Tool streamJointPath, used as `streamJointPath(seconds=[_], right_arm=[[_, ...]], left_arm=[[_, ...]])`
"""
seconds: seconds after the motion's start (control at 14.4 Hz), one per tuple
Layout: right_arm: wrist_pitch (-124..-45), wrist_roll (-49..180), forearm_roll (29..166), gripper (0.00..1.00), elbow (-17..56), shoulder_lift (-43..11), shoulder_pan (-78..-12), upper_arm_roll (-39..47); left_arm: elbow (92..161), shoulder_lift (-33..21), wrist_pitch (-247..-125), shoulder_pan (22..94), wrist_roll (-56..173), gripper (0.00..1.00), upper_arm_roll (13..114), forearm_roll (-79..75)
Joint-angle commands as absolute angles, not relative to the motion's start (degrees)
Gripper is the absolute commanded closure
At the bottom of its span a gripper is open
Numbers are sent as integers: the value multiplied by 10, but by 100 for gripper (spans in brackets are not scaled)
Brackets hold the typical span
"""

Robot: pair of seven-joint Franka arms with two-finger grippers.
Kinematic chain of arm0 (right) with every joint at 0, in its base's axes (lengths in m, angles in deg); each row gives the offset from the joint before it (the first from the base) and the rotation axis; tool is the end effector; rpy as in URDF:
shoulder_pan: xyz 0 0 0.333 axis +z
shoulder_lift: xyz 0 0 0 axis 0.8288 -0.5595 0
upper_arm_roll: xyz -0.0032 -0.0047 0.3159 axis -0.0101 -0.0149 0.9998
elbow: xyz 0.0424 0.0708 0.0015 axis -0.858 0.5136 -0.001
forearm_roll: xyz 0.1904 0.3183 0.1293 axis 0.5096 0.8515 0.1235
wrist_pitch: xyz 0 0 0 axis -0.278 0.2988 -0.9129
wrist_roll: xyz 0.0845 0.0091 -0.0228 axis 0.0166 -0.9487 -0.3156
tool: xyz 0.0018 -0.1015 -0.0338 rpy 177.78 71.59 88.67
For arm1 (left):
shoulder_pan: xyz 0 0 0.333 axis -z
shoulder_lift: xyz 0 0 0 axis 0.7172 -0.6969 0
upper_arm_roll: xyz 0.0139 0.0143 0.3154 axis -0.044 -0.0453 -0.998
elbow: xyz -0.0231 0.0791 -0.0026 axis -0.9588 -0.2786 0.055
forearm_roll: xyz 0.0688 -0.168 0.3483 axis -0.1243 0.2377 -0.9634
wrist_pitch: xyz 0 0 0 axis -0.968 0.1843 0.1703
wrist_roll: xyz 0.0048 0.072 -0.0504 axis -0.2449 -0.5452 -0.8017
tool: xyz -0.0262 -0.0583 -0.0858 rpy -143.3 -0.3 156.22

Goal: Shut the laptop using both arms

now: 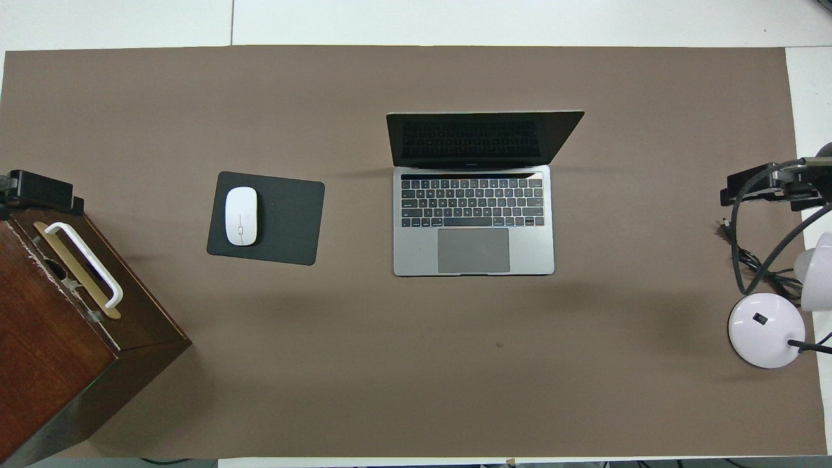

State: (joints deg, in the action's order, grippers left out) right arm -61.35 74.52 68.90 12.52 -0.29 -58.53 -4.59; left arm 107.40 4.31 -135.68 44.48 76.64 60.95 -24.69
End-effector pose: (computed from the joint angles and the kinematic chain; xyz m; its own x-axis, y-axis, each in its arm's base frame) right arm 0.5532 -0.0354 0.5850 0.9955 -0.0917 -0.0240 -0.0925 -0.9951 -0.0351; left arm 0.5470 0.0022 0.6252 0.9990 -0.0343 -0.0270 -0.0328 -0.9981 0.0520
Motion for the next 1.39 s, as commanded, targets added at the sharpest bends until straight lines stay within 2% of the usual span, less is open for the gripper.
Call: streamJointPath(seconds=[0.0, 0.35, 0.7, 0.97, 1.04, 1.11, 1.18, 1.25, 1.32], right_arm=[[-626, 748, 693, 0, 144, 12, -585, -45], [-628, 747, 693, 0, 144, 12, -585, -45], [-670, 740, 688, 0, 142, -1, -586, -45], [-674, 715, 687, 0, 78, -57, -596, -45], [-674, 702, 686, 0, 56, -80, -598, -48], [-669, 695, 682, 0, 26, -103, -600, -49], [-666, 693, 678, 0, 1, -126, -604, -49], [-666, 692, 677, 5, -23, -148, -605, -48], [-667, 688, 677, 9, -42, -170, -605, -48]], left_arm=[[1086, 54, -1359, 430, 768, 0, 616, -258], [1091, 57, -1363, 433, 767, 0, 616, -258], [1094, 58, -1365, 429, 767, 0, 616, -259], [1095, 58, -1365, 436, 749, 0, 617, -273], [1095, 58, -1365, 437, 746, 5, 617, -273], [1095, 58, -1366, 437, 745, 31, 618, -273], [1095, 57, -1367, 437, 745, 71, 619, -273], [1095, 57, -1370, 436, 745, 100, 619, -273], [1095, 57, -1379, 436, 746, 100, 619, -273]])
